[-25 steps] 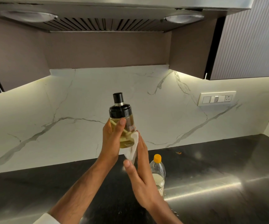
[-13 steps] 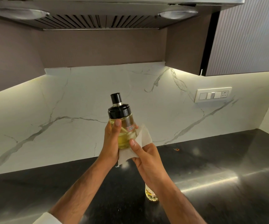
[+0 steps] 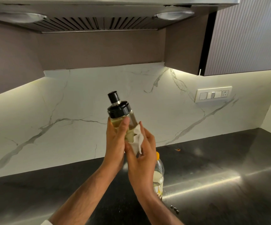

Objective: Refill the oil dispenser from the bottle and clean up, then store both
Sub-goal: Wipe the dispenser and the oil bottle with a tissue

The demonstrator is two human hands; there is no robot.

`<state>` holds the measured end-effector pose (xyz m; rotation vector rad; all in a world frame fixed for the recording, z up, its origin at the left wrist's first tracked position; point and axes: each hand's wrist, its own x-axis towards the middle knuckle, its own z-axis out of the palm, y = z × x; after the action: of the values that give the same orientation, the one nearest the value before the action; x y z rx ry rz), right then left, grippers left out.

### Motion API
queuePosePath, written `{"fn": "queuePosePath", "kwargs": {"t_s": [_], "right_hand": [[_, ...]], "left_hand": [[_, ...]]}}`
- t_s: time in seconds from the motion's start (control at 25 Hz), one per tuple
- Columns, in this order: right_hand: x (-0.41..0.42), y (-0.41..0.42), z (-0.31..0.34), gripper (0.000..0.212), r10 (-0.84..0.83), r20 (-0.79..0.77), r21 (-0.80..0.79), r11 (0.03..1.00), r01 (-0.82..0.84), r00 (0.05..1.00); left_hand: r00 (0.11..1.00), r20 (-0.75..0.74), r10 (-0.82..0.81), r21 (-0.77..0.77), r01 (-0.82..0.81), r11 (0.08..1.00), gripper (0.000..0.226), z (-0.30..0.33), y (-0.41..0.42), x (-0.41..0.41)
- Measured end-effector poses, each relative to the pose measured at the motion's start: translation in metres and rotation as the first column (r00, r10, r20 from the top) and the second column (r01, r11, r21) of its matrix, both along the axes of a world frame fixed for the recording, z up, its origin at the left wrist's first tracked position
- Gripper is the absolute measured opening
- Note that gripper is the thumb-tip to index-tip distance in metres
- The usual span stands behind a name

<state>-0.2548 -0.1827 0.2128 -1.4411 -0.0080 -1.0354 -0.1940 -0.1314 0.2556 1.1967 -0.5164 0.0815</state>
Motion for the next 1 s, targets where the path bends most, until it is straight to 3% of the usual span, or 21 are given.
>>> {"fn": "queuePosePath", "kwargs": {"t_s": [0.08, 0.24, 0.32, 0.4, 0.44, 0.56, 0.6, 0.72, 0.76, 0.84, 1.0], "right_hand": [[-0.004, 0.004, -0.006, 0.061, 0.007, 0.027, -0.181, 0.983, -0.002, 1.0], [-0.012, 0.003, -0.001, 0.057, 0.09, -0.026, -0.471, 0.877, -0.092, 0.996], [-0.01, -0.003, 0.02, 0.068, 0.082, -0.059, -0.583, 0.806, -0.101, 0.995], [-0.003, -0.01, 0.044, 0.081, 0.094, -0.067, -0.63, 0.768, -0.115, 0.993], [0.001, -0.014, 0.054, 0.084, 0.099, -0.07, -0.641, 0.758, -0.121, 0.993], [0.008, -0.02, 0.065, 0.089, 0.081, -0.092, -0.678, 0.725, -0.122, 0.992], [0.005, -0.02, 0.061, 0.09, 0.072, -0.1, -0.699, 0.705, -0.122, 0.992], [-0.013, -0.013, 0.027, 0.089, 0.034, -0.116, -0.79, 0.603, -0.113, 0.993], [-0.02, -0.011, 0.014, 0.089, 0.009, -0.126, -0.818, 0.565, -0.109, 0.992], [-0.027, -0.01, -0.001, 0.09, -0.036, -0.146, -0.85, 0.517, -0.107, 0.989], [-0.011, -0.015, 0.028, 0.092, -0.024, -0.126, -0.823, 0.56, -0.091, 0.992]], "left_hand": [[1.0, -0.006, 0.02, 0.018, -0.02, 1.0, 0.09, 0.004, 0.005, 0.003], [0.992, -0.099, -0.08, -0.02, 0.078, 0.997, 0.071, -0.004, 0.01, 0.008], [0.998, -0.032, -0.053, 0.065, 0.055, 0.996, 0.085, -0.019, 0.014, 0.01], [0.999, 0.033, 0.041, 0.221, -0.048, 0.974, 0.108, -0.022, 0.014, 0.006], [0.995, 0.095, 0.022, 0.24, -0.045, 0.97, 0.104, -0.018, 0.015, 0.003], [0.984, 0.168, 0.054, 0.195, -0.087, 0.977, 0.057, -0.016, 0.017, 0.012], [0.992, 0.127, -0.008, 0.176, -0.014, 0.984, 0.055, -0.011, 0.018, 0.01], [0.987, 0.152, 0.047, 0.1, -0.063, 0.993, 0.081, 0.0, 0.026, 0.018], [0.998, 0.069, -0.004, 0.027, 0.002, 1.0, 0.08, 0.009, 0.028, 0.015], [0.999, 0.043, -0.018, 0.047, 0.016, 0.999, 0.082, 0.015, 0.027, 0.017], [0.99, 0.137, 0.03, 0.112, -0.045, 0.993, 0.063, 0.008, 0.025, 0.011]]}}
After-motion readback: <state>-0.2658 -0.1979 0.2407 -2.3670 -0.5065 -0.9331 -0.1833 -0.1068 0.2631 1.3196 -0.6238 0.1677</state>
